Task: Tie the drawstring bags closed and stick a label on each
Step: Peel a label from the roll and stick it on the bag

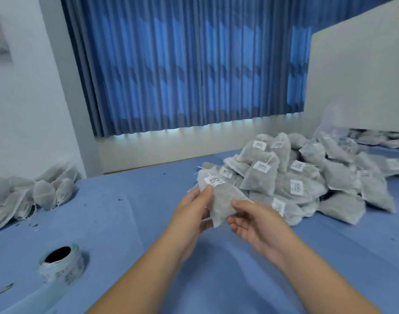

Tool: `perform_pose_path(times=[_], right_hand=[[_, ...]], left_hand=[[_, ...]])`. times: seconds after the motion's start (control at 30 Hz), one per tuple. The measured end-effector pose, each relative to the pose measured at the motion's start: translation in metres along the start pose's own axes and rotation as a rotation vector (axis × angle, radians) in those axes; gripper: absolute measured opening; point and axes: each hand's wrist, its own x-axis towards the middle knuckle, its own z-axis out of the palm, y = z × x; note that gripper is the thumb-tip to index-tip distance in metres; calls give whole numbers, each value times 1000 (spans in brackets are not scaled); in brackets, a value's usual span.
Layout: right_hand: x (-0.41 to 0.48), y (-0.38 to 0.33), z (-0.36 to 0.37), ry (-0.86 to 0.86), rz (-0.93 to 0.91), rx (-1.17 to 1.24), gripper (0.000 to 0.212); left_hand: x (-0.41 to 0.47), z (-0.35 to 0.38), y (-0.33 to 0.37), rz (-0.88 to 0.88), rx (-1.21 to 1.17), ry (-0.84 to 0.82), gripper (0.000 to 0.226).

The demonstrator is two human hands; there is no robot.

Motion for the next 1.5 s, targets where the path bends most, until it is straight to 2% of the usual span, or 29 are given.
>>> perform_pose_path(times=[0.2,0.33,0.4,0.5,0.57,0.77,0.93,1.13,1.23,1.33,1.43,1.5], right_hand=[[-10,-48,-68,255,-152,121,4],[1,-95,-85,292,-273,219,2],[12,-124,-89,320,-330,260,5],[25,-147,-93,439,-309,162,2],[31,-143,-90,461,-254,56,6],[40,-84,-50,337,-69,-91,8],[45,-31,15,149,14,-191,6],[40,28,113,-130,103,-245,10],[34,61,160,-273,109,-370,14],[30,99,204,-360,-23,-618,7],[30,135,236,-367,-376,-947,14],[28,153,248,-370,-588,-1084,19]], left_hand=[[17,73,-17,-100,-61,-25,25],[22,98,-14,-99,-133,-56,11],[24,104,-7,-101,-225,-60,12],[21,102,3,-123,-342,-40,20],[17,93,7,-123,-361,-40,20],[8,52,15,-121,-387,46,17],[-5,-3,23,-97,-345,136,18],[-40,-96,37,-73,-208,289,15],[-65,-145,45,-55,-74,376,19],[-89,-191,52,-55,120,478,10],[-111,-236,59,-80,336,580,11],[-124,-261,61,-106,470,623,14]])
